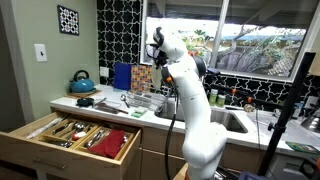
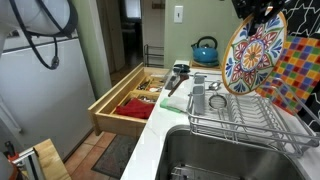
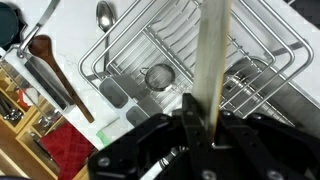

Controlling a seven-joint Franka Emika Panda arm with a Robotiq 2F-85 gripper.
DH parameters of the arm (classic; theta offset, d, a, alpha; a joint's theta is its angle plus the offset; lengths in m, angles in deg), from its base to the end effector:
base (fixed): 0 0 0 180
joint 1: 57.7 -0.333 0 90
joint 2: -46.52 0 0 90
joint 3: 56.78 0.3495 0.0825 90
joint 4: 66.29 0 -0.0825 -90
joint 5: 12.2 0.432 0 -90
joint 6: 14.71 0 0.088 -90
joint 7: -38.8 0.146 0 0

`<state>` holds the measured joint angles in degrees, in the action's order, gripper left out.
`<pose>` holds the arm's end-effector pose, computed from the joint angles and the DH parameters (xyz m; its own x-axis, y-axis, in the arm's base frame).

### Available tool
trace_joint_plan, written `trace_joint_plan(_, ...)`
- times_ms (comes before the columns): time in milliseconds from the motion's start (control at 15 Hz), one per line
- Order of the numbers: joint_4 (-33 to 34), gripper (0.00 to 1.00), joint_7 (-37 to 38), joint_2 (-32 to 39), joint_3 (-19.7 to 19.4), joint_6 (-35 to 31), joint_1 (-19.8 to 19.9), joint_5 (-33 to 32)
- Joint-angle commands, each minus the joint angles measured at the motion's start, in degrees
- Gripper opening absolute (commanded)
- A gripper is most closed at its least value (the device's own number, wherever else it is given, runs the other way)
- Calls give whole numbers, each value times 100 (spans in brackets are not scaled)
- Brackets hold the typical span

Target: Pick up the plate from the dish rack, turn it one hundred and eighty degrees clockwise and put it back in the dish rack

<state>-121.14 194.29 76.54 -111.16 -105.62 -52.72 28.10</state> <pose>0.6100 -0.4273 0.6852 -0.8575 0.3710 -0.3565 0.3521 0.9283 0.1191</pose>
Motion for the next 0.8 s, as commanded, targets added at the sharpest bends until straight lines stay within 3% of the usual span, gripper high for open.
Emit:
trace_joint_plan(0, -568, 4, 306, 211, -1551, -85, -1118, 1136)
trace_joint_plan(67, -342, 11, -13, 83, -815, 2, -504, 580)
trace_joint_plan(200, -450, 11, 10, 179, -1282, 2, -874, 906)
trace_joint_plan(333, -451, 11, 34, 216, -1383, 2, -1027, 942)
trace_joint_plan(400, -452, 4, 35, 227, -1397, 2, -1040, 947)
trace_joint_plan(533, -524, 4, 425, 269, -1395, -212, -1087, 1126)
trace_joint_plan(600, -1052, 4, 31, 503, -2396, -213, -1594, 1764)
trace_joint_plan(667, -1205, 4, 23, 556, -2558, -288, -1697, 2044)
trace_joint_plan(733, -896, 4, 538, 434, -1982, -409, -1428, 1871)
